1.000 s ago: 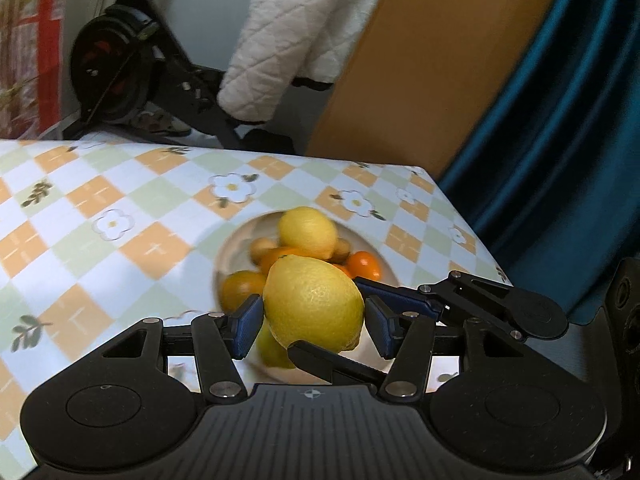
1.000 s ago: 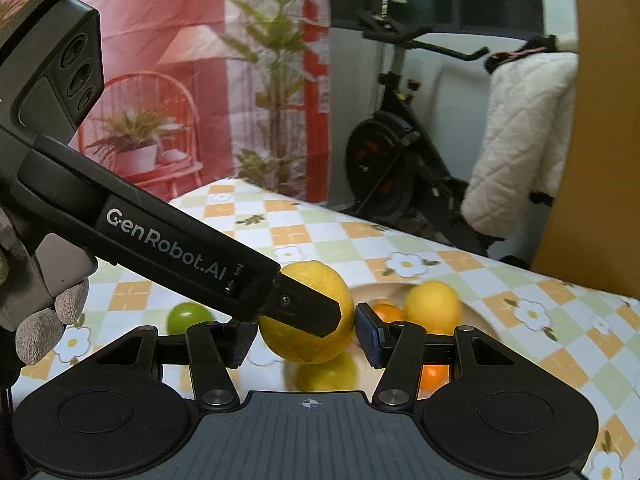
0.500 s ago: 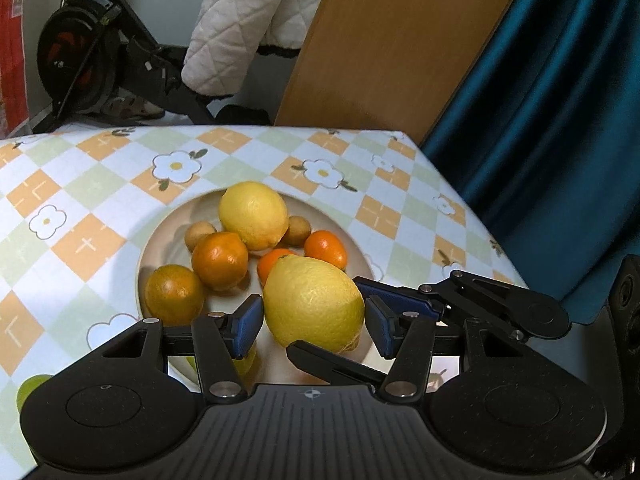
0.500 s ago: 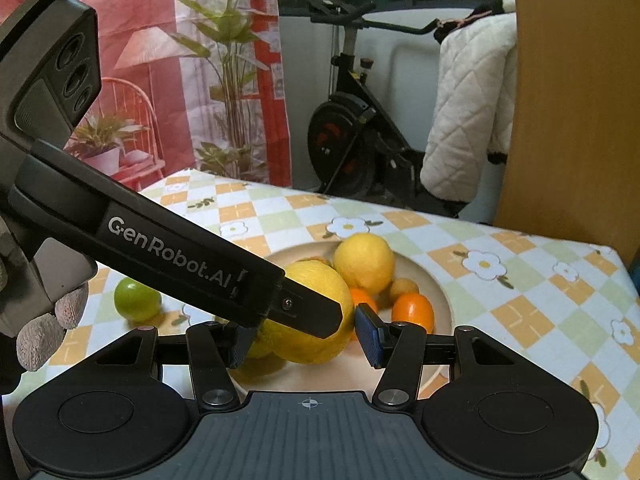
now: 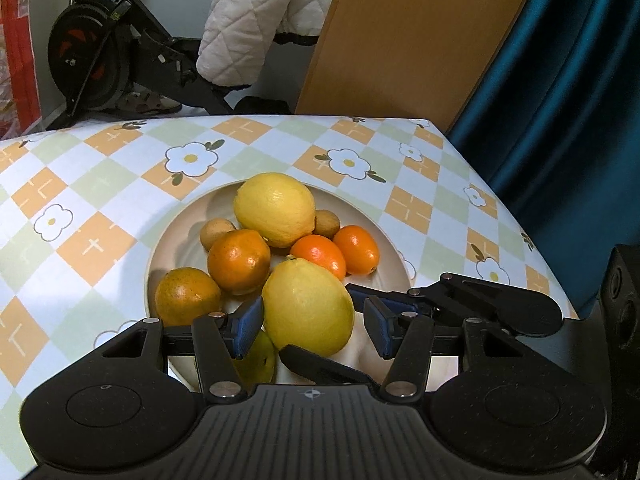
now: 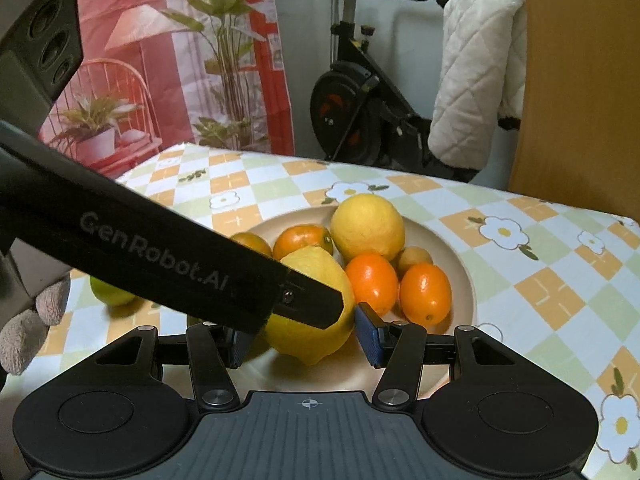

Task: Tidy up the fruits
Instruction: 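Carry the lemon between both grippers onto the plate, then open both grippers to release the lemon on the plate, then withdraw both tools toward the green apple on the cloth, then close both grippers together around the green apple, then carry the green apple between both grippers onto the plate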

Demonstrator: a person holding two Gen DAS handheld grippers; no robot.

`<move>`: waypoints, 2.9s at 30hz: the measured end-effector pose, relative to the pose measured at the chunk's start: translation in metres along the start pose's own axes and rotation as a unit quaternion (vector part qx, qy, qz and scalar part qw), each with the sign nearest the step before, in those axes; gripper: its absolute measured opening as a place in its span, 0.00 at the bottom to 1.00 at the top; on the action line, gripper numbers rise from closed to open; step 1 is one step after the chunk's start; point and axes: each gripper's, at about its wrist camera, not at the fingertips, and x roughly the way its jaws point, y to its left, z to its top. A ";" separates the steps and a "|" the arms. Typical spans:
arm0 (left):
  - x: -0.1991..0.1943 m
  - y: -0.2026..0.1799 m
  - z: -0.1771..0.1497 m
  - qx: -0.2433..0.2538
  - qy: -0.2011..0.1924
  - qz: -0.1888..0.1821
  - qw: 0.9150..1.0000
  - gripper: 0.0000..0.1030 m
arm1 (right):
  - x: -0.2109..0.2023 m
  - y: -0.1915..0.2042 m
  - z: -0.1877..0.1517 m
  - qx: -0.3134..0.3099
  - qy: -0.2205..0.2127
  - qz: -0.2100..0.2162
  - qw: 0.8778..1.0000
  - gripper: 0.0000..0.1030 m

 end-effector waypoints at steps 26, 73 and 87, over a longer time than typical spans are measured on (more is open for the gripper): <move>-0.074 0.026 -0.004 -0.011 -0.069 0.012 0.998 0.55 | -0.031 0.022 0.024 -0.005 -0.029 -0.015 0.999 0.48; -0.089 0.141 -0.080 -0.150 -0.053 0.012 0.987 0.55 | 0.060 0.155 0.031 -0.129 0.072 0.099 0.984 0.48; -0.086 0.143 -0.083 -0.144 -0.051 0.011 0.988 0.39 | 0.064 0.156 0.029 -0.122 0.069 0.104 0.985 0.44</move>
